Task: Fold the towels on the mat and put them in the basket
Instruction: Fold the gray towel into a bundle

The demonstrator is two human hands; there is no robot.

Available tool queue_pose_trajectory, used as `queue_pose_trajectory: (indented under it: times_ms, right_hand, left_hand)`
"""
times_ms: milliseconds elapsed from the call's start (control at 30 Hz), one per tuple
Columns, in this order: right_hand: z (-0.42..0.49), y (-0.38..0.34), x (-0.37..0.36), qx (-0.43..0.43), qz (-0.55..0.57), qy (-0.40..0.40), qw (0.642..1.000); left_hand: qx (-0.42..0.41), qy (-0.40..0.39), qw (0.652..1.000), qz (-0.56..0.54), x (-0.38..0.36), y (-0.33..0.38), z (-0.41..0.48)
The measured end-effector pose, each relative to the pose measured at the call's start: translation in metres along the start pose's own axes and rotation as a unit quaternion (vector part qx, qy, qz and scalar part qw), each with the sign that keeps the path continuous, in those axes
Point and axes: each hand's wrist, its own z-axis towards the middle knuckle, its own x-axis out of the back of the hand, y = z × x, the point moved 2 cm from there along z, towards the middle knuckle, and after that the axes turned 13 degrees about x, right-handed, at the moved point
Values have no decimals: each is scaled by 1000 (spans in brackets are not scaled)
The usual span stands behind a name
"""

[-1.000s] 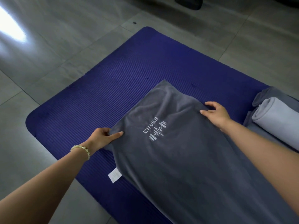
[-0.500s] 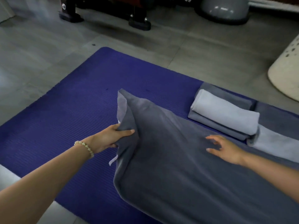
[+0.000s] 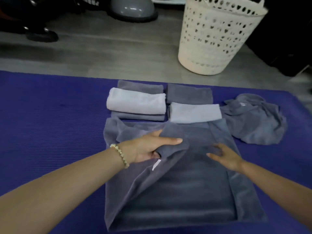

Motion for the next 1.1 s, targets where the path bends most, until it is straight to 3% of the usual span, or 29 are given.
queue_pose_trajectory:
  times_ms: [200,433,700,867,1000,1100]
  right_hand:
    - [-36,68,23,-91,12,70,993]
    - [-61,163,5,-224,2,48,973]
    - [-83,158,-9,-370,1,76,926]
    - [-74,133,-12,-319,125,62,937]
    - [-54,68,-7,-172,237,77,953]
    - [-40,14,3,-56,239,73,967]
  left_hand:
    - [33,-22,999,31,-61,-10,55]
    - [55,-13,997,43,-63,-28,86]
    - [58,-15,997,48,-60,-35,90]
    - [52,9,998,29,-51,-30,84]
    - [35,37,999,19,-43,-27,78]
    - [-3,63,998,11,-32,-17,66]
